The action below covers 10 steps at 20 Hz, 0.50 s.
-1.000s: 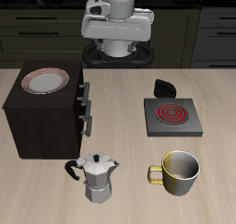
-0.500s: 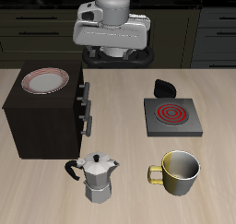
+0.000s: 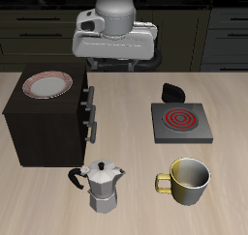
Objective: Place moka pot on the flat stove and turn off the stove
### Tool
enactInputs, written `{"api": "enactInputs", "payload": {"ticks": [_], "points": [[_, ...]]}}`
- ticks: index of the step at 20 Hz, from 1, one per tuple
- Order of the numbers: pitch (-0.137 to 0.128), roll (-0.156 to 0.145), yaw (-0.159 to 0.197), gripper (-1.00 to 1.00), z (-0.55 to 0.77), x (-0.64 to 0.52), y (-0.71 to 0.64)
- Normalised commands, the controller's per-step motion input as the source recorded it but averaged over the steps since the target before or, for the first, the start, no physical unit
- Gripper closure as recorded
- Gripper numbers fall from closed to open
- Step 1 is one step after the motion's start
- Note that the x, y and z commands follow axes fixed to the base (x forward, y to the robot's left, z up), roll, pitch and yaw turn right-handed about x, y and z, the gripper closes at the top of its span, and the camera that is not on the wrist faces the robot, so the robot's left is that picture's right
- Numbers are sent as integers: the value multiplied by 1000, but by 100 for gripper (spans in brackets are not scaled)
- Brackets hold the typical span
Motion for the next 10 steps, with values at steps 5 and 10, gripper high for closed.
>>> {"api": "enactInputs", "payload": {"ticks": [5,10], "points": [[2,-5,-18,-100,69,351,-151],[11,-24,-48,-100,10,266,-180]]}}
